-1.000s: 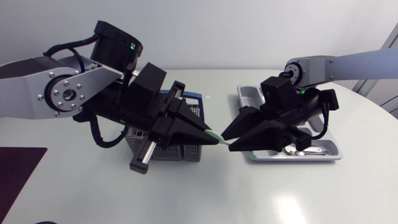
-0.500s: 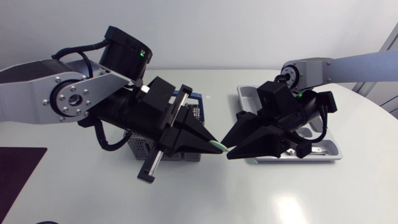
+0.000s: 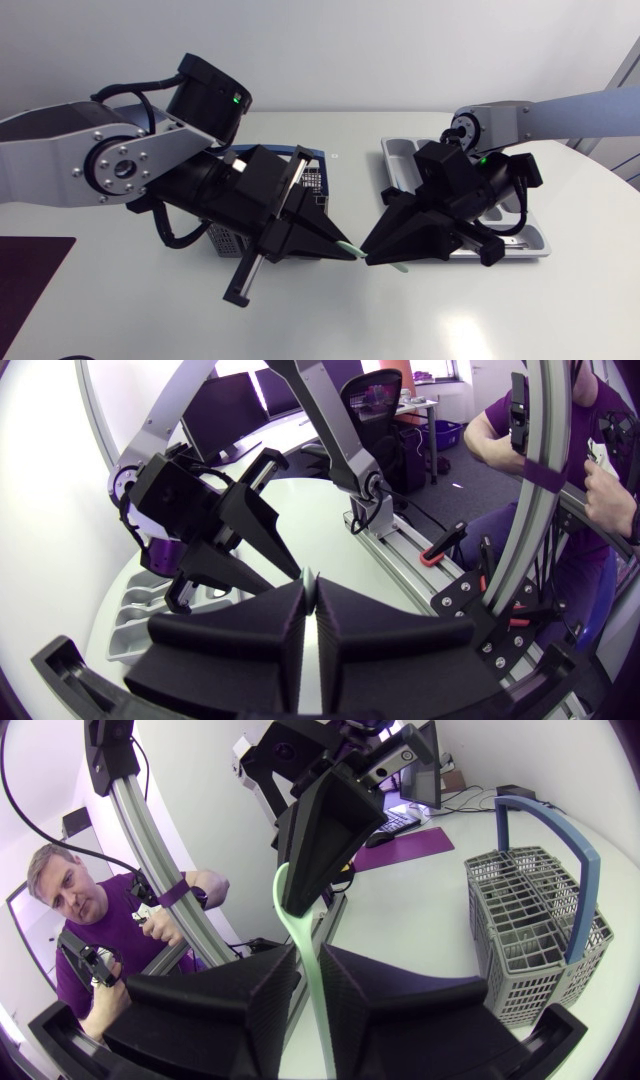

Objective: Unload the cutlery basket into the drawer organizer.

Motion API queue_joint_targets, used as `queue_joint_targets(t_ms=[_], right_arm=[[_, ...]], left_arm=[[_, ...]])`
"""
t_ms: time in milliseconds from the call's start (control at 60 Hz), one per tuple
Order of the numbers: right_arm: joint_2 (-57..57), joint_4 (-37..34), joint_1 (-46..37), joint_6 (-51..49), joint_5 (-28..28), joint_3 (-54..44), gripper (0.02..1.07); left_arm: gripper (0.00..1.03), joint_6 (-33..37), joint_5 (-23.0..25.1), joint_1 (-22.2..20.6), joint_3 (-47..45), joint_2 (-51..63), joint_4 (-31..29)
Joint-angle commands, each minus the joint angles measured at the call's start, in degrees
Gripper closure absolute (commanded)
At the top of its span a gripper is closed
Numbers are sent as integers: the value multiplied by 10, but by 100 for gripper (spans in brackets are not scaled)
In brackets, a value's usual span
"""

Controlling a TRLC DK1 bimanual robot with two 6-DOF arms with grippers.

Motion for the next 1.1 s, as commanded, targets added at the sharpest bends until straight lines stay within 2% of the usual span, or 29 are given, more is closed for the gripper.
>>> queue_joint_targets(t_ms=[0,50,267,600,800,833,900,967,1083], right_arm=[[4,-116,6,-32,3,-20,98],[5,-114,7,-36,3,-23,102],[2,-112,10,-45,5,-33,102],[8,-34,9,-12,10,-50,102],[4,-27,-4,-9,10,-49,102],[5,-24,-8,-9,10,-49,102],[4,-17,-14,-9,10,-51,102],[2,-8,-15,-9,10,-57,102],[-5,13,-25,-2,10,-61,102]], left_arm=[[100,24,-4,-6,-15,1,-8],[100,25,-5,-7,-16,0,-8],[100,28,-9,-7,-15,-1,-10],[100,31,-17,-5,-21,-3,-8],[100,28,-18,-5,-25,-10,-8],[97,26,-18,-5,-25,-11,-8],[82,19,-19,-5,-22,-11,-8],[73,7,-21,-6,-19,-10,-7],[49,-9,-30,-8,-13,-9,-5]])
